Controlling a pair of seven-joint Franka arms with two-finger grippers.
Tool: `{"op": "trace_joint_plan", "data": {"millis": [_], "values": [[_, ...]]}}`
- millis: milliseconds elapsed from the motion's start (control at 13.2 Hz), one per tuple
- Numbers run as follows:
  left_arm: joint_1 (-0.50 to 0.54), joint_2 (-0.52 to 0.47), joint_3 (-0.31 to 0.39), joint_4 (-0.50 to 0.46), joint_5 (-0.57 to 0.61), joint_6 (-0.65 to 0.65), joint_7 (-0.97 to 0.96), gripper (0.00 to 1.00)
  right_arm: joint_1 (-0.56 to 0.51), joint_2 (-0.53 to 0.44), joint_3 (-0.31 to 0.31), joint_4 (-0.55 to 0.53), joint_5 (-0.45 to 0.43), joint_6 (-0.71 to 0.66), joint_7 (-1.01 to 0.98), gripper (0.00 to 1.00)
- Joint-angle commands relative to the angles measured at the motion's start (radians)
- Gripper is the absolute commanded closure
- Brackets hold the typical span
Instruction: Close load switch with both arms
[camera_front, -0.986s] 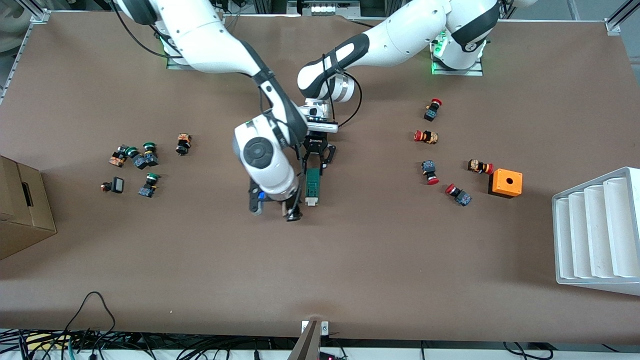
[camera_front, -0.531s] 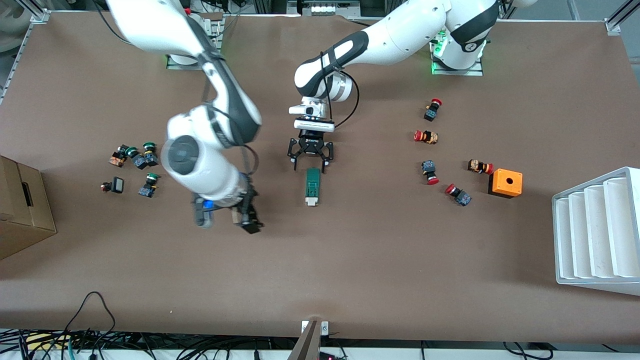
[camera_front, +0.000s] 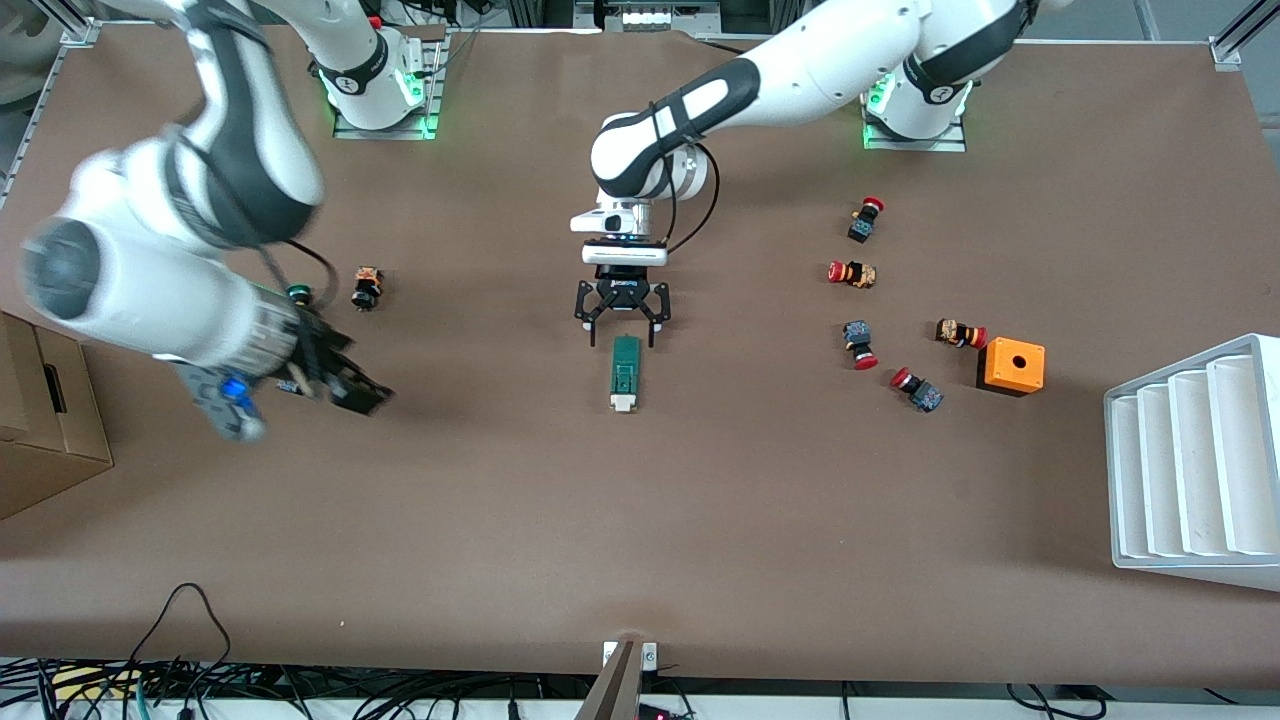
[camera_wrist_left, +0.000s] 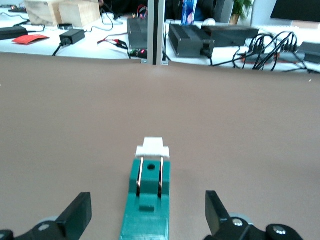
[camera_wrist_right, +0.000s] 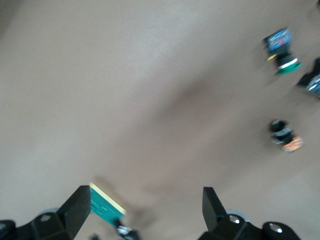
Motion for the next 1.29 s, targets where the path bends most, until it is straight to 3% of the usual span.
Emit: {"op": "trace_joint_plan", "data": {"millis": [0, 152, 379, 759, 1214], "values": [[0.180, -0.023, -0.161, -0.013, -0.122, 0.024, 0.233, 0.00, -0.097, -0.151, 0.048, -0.135, -0.047, -0.039, -0.245, 0.01], [0.278, -0.025, -0.247, -0.010, -0.211, 0.016, 0.379, 0.00, -0.189, -0.228, 0.105, -0.184, -0.122, -0.073, -0.411, 0.01], [0.352, -0.025, -0.332, 0.086, -0.418, -0.077, 0.647, 0.00, -0.322, -0.307, 0.200, -0.246, -0.207, -0.073, -0.662, 0.01], [0.327, -0.023, -0.341, 0.442, -0.762, -0.419, 1.089, 0.00, -0.327, -0.285, 0.200, -0.220, -0.276, -0.069, -0.767, 0.01], [0.415, -0.023, -0.346, 0.690, -0.975, -0.708, 1.381, 0.00, -0.329, -0.198, 0.199, -0.128, -0.299, -0.061, -0.867, 0.01]]}}
